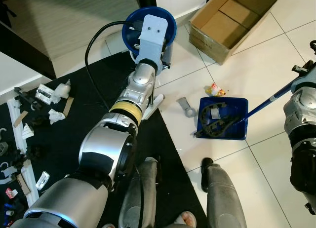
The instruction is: Sweep floor
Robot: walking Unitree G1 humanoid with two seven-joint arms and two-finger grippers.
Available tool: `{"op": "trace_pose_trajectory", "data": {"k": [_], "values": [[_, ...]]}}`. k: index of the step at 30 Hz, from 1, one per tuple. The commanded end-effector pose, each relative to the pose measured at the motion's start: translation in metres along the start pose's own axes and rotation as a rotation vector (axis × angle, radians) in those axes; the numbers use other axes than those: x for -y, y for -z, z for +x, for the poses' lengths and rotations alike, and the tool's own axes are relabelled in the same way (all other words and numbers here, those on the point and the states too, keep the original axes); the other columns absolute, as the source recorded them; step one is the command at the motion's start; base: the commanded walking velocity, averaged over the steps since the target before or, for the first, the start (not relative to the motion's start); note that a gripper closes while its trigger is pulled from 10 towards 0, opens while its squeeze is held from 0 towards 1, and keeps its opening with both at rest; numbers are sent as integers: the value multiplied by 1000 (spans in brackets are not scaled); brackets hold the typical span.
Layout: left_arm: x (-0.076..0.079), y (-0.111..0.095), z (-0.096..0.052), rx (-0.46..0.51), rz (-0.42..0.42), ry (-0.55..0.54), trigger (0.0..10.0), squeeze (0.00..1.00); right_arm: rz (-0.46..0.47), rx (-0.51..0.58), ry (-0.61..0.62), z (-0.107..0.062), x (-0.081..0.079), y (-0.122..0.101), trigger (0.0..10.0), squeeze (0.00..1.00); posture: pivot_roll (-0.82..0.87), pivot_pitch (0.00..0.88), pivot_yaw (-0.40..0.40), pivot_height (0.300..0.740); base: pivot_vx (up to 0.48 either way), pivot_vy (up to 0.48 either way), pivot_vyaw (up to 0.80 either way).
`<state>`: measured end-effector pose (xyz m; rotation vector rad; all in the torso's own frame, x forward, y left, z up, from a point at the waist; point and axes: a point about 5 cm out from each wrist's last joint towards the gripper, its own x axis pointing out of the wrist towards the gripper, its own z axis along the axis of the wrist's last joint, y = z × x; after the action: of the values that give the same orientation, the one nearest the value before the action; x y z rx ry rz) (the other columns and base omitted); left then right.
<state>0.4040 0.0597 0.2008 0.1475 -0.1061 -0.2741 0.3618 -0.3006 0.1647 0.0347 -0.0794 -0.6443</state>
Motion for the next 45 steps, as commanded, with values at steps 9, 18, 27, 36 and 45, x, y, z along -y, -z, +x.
{"op": "trace_pose_trajectory", "data": {"k": [9, 18, 27, 36, 45], "values": [[85, -20, -1, 10, -247, 59, 10000, 0, -133, -177, 48, -21, 11, 52, 10000, 0, 114, 447, 112, 740, 0, 0, 0], [132, -64, -6, 45, -470, 170, 10000, 0, -134, -185, 57, -24, 12, 56, 10000, 0, 112, 437, 117, 740, 0, 0, 0], [139, -102, -13, 17, -567, 347, 10000, 0, -131, -192, 67, -24, 16, 57, 10000, 0, 127, 424, 120, 740, 0, 0, 0], [113, -141, -14, 104, -553, 415, 10000, 0, -114, -201, 71, -25, 14, 58, 10000, 0, 139, 408, 118, 740, 0, 0, 0], [45, -107, -5, 207, -86, 287, 10000, 0, -112, -208, 63, -28, 13, 62, 10000, 0, 132, 412, 114, 740, 0, 0, 0]]}}
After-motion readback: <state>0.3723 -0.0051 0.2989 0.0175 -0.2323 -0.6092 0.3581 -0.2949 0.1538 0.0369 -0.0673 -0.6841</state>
